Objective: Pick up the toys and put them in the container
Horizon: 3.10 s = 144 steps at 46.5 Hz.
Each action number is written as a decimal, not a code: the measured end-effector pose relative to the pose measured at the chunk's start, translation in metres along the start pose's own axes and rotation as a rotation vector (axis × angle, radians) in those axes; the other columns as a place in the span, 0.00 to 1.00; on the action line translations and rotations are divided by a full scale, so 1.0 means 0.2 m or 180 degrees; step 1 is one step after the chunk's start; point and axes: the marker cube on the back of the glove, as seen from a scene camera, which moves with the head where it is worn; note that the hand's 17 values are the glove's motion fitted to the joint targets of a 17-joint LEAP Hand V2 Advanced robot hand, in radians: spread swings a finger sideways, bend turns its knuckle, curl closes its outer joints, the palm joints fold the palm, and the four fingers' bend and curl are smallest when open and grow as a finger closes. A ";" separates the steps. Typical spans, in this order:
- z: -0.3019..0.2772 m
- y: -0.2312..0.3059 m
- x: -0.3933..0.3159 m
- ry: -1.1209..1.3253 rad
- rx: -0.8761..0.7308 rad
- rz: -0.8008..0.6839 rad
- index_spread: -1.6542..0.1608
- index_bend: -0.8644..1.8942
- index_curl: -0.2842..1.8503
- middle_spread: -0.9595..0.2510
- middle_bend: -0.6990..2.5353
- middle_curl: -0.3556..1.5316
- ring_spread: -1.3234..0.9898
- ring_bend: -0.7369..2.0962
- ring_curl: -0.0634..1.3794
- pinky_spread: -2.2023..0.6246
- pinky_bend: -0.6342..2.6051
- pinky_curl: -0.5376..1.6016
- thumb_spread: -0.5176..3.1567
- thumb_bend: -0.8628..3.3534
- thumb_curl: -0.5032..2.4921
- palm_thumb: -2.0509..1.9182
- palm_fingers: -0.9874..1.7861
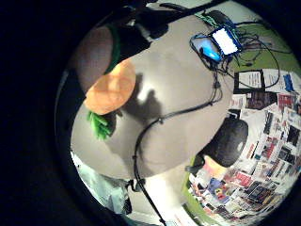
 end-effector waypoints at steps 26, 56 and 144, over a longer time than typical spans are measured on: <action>0.40 -0.23 0.07 -0.0465 -0.0053 0.0010 0.78 0.37 0.24 0.81 0.25 0.31 0.56 0.35 0.31 0.80 0.49 0.42 0.51 0.20 0.29 0.59 0.30; 0.29 -0.15 -0.01 -0.0485 0.0317 -0.0046 0.76 0.46 0.33 0.60 0.46 0.43 0.41 0.63 0.49 0.65 0.50 0.45 0.38 0.23 0.40 0.70 0.78; -0.78 -0.57 -1.18 -0.0317 0.0863 -0.0541 0.74 0.36 0.54 0.69 0.33 0.56 0.51 0.47 0.38 0.74 0.56 0.49 0.37 0.19 0.46 0.61 0.18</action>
